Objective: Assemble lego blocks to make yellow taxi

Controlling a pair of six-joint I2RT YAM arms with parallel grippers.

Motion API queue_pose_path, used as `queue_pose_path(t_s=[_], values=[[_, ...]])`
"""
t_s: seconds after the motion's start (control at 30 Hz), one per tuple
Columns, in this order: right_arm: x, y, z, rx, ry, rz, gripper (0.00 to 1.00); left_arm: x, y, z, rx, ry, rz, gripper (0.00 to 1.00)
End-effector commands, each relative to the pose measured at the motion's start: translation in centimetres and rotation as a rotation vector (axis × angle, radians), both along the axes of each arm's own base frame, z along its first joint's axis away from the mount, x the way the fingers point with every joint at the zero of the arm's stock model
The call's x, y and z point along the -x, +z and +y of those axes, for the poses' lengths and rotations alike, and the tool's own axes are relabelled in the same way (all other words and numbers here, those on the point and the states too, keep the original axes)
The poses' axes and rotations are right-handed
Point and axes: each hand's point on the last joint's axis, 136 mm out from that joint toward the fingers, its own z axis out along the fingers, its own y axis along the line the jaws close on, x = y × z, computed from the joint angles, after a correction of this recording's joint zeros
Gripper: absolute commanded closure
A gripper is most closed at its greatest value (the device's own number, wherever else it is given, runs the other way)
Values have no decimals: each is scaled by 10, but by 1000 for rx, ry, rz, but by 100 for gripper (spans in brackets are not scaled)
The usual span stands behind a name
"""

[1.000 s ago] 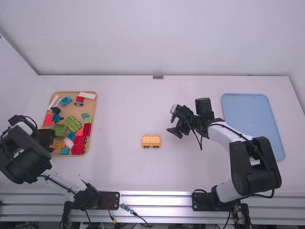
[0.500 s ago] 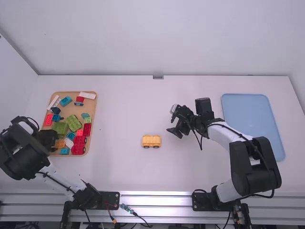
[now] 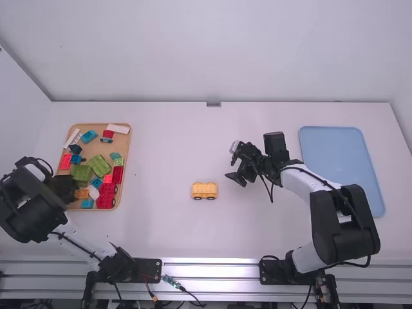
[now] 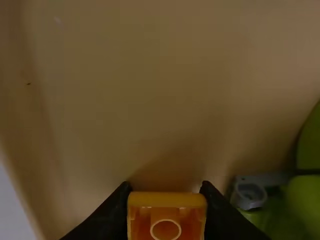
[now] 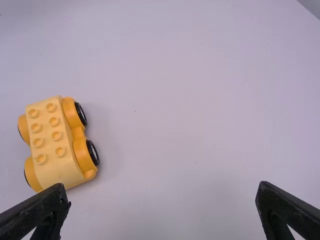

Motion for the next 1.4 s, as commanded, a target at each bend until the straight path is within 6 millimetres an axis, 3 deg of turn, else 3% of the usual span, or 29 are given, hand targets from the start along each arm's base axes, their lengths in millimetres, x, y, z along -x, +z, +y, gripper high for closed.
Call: queue_pose_path(t_s=[0.0, 0.33, 0.47, 0.57, 0.73, 0.9, 1.0, 1.07, 1.2, 1.3, 1.37], values=[[-3, 13, 2, -13, 5, -31, 1, 1, -5, -5, 18, -12, 6, 68], [-3, 14, 3, -14, 5, -34, 1, -10, -1, -10, 61, -10, -65, 70], [-3, 14, 3, -15, 6, -34, 1, -12, 4, -10, 74, -8, -74, 84], [-5, 17, 4, -32, -13, -25, 1, -14, 19, -8, 86, -8, -63, 98], [-14, 25, 6, -87, -81, 10, 1, -20, 46, -1, 74, -18, -78, 98], [-11, 46, 18, -194, -56, 71, 1, -42, 83, -4, 18, -152, -234, 98], [-8, 69, 30, -297, -29, 151, 1, -63, 109, -23, -41, -298, -378, 99], [-6, 78, 34, -337, -18, 182, 1, -67, 117, -31, -76, -327, -405, 99], [3, 104, 44, -442, 58, 255, 1, -91, 153, -76, -201, -558, -578, 99], [16, 128, 51, -540, 151, 315, 1, -113, 189, -142, -272, -817, -779, 99], [21, 137, 53, -574, 185, 344, 1, -118, 198, -168, -299, -902, -835, 99]])
